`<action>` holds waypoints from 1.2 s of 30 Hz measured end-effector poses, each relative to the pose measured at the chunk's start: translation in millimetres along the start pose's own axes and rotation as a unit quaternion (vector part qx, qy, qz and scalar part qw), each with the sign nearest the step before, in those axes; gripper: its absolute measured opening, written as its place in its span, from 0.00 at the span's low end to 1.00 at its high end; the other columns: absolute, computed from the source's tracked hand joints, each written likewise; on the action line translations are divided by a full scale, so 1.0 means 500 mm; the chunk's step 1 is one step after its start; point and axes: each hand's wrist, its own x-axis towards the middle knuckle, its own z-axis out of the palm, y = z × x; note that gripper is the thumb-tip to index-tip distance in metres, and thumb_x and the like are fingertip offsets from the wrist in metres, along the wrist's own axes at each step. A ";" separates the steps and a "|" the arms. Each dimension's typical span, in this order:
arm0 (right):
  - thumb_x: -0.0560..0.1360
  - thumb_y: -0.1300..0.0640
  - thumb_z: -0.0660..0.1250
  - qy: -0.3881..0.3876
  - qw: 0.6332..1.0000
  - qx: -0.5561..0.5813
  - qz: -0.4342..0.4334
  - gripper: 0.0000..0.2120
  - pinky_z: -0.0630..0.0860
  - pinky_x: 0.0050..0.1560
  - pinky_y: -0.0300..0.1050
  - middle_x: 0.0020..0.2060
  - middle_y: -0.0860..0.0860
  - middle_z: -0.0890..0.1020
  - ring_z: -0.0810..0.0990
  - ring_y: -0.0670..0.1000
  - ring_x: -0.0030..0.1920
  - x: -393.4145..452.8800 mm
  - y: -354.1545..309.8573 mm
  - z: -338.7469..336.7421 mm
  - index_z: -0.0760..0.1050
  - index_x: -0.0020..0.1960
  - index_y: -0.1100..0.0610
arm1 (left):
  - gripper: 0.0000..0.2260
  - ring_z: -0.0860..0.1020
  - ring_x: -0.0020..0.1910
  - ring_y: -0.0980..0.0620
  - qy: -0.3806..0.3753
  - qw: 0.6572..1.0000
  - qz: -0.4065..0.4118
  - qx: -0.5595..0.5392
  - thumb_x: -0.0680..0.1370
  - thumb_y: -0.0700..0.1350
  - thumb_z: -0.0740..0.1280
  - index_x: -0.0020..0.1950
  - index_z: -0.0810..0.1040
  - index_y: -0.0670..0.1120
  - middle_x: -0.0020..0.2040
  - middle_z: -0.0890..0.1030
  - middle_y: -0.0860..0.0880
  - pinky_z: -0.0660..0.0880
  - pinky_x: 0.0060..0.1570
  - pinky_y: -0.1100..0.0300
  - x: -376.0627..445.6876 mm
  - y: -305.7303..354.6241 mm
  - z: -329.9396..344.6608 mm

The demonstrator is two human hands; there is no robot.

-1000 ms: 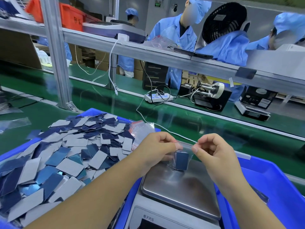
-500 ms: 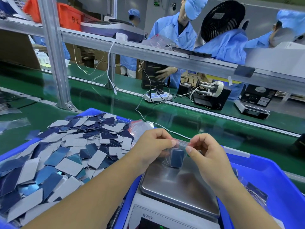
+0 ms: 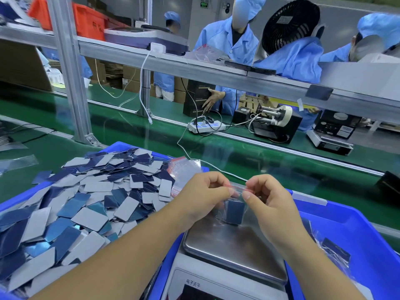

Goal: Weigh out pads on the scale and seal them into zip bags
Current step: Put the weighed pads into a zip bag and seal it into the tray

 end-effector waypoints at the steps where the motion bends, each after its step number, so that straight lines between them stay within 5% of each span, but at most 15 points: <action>1: 0.76 0.66 0.70 0.002 1.000 0.001 0.000 0.16 0.74 0.40 0.33 0.36 0.41 0.80 0.76 0.42 0.37 0.000 -0.001 0.000 0.76 0.44 0.43 | 0.04 0.75 0.43 0.44 -0.003 1.000 -0.001 -0.004 0.69 0.44 0.72 0.34 0.79 0.51 0.50 0.80 0.28 0.70 0.45 0.47 0.001 -0.002 0.001; 4: 0.76 0.67 0.69 0.004 1.000 0.005 0.000 0.16 0.74 0.39 0.36 0.36 0.44 0.79 0.76 0.44 0.37 0.000 -0.001 0.000 0.76 0.43 0.45 | 0.04 0.76 0.43 0.46 -0.016 1.000 0.005 0.004 0.69 0.45 0.72 0.35 0.79 0.52 0.44 0.82 0.32 0.70 0.45 0.49 0.003 -0.006 0.002; 8: 0.76 0.66 0.69 -0.011 1.000 0.018 0.003 0.16 0.76 0.40 0.38 0.36 0.45 0.80 0.77 0.45 0.38 -0.001 -0.004 0.001 0.75 0.43 0.45 | 0.04 0.73 0.32 0.55 -0.021 0.999 0.026 0.033 0.70 0.46 0.72 0.35 0.80 0.53 0.34 0.79 0.50 0.72 0.38 0.60 0.005 -0.012 0.001; 13: 0.75 0.64 0.70 -0.026 0.998 0.042 0.028 0.13 0.77 0.46 0.45 0.39 0.45 0.81 0.78 0.48 0.42 0.000 -0.005 0.002 0.77 0.44 0.44 | 0.07 0.72 0.34 0.54 -0.023 0.998 0.036 0.054 0.77 0.38 0.71 0.40 0.79 0.47 0.34 0.77 0.50 0.70 0.38 0.61 0.011 -0.023 -0.005; 21: 0.74 0.69 0.70 -0.024 0.996 0.077 0.041 0.15 0.76 0.41 0.39 0.36 0.47 0.81 0.78 0.47 0.39 0.000 -0.012 0.000 0.78 0.43 0.48 | 0.08 0.72 0.35 0.54 -0.028 0.996 0.036 0.075 0.70 0.49 0.69 0.40 0.79 0.44 0.34 0.76 0.52 0.71 0.39 0.59 0.005 -0.021 0.007; 36: 0.73 0.70 0.71 -0.016 0.990 0.118 0.075 0.15 0.73 0.40 0.43 0.33 0.48 0.79 0.75 0.47 0.35 0.001 -0.015 -0.010 0.77 0.40 0.50 | 0.03 0.71 0.35 0.54 -0.035 0.996 0.040 0.074 0.70 0.47 0.70 0.38 0.79 0.49 0.34 0.75 0.52 0.69 0.38 0.62 0.010 -0.018 0.000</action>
